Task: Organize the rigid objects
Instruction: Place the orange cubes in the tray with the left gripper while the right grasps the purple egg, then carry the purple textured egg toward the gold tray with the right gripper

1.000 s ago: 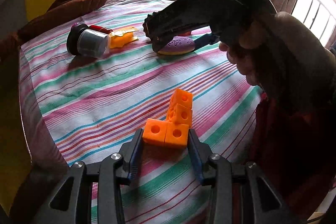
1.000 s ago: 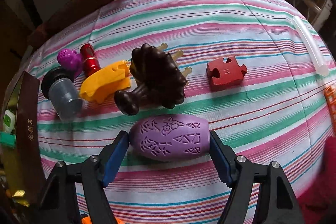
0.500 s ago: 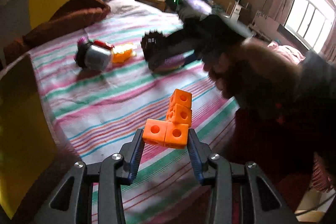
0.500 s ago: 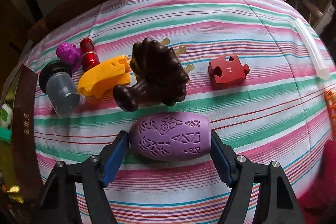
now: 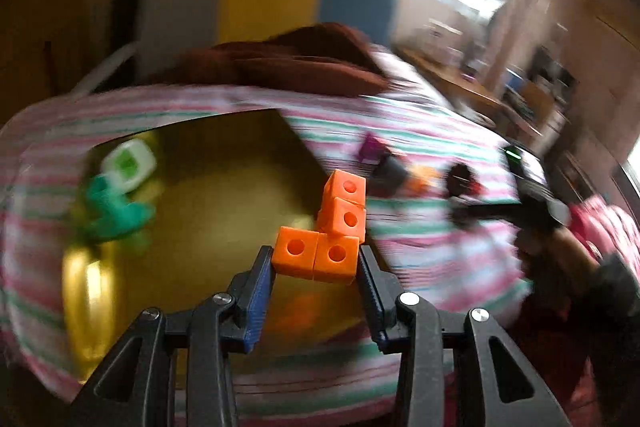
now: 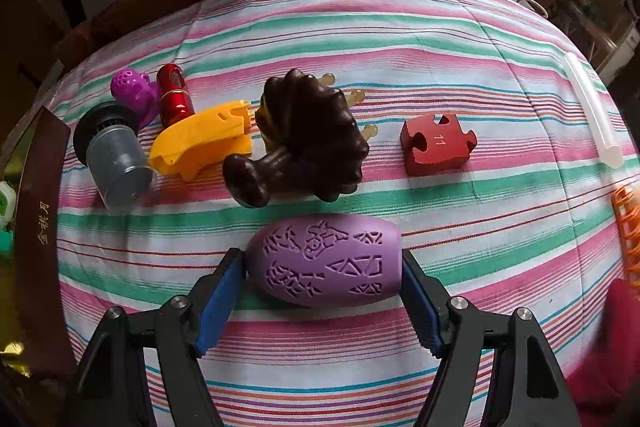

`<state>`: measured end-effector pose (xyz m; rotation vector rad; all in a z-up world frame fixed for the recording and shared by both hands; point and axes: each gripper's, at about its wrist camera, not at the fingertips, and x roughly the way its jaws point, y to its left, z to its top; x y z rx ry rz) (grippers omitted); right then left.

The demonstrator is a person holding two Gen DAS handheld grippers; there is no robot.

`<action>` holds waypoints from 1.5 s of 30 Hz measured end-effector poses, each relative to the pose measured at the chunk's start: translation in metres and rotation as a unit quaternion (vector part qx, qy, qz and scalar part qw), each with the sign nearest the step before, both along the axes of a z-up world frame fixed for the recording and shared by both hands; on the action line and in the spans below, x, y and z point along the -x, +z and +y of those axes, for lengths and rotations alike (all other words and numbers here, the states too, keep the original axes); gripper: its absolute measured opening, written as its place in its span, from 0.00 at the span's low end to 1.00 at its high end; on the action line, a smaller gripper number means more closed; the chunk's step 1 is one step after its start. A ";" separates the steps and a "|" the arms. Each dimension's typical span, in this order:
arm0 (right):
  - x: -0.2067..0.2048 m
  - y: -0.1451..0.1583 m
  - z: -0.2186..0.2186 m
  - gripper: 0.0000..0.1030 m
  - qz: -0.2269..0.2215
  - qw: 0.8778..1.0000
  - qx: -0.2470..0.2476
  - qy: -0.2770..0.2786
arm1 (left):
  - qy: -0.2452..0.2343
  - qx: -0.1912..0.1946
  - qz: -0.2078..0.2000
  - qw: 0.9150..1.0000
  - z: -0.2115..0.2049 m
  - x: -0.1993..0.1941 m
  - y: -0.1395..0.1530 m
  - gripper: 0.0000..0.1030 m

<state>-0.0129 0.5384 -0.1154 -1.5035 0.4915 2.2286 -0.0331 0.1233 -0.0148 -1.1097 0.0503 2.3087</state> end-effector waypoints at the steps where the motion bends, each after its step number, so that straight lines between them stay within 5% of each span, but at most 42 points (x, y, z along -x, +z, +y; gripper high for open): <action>1: 0.000 0.000 0.002 0.73 -0.002 1.000 -0.001 0.001 | 0.021 0.007 -0.004 1.000 -0.012 0.007 -0.004 0.40; 8: 0.004 -0.001 0.003 0.73 -0.006 1.000 -0.010 0.004 | 0.141 0.055 -0.063 0.986 -0.074 0.055 -0.046 0.40; 17: 0.001 0.006 -0.020 0.73 -0.008 1.000 -0.016 0.006 | 0.182 0.096 -0.073 0.976 -0.089 0.081 -0.073 0.40; 31: 0.009 0.003 -0.025 0.73 -0.009 1.000 -0.018 0.008 | 0.192 0.151 -0.006 0.970 -0.080 0.081 -0.060 0.40; 45: 0.013 0.005 -0.033 0.73 -0.015 0.999 -0.034 0.012 | 0.188 0.121 0.015 0.974 -0.090 0.037 -0.036 0.40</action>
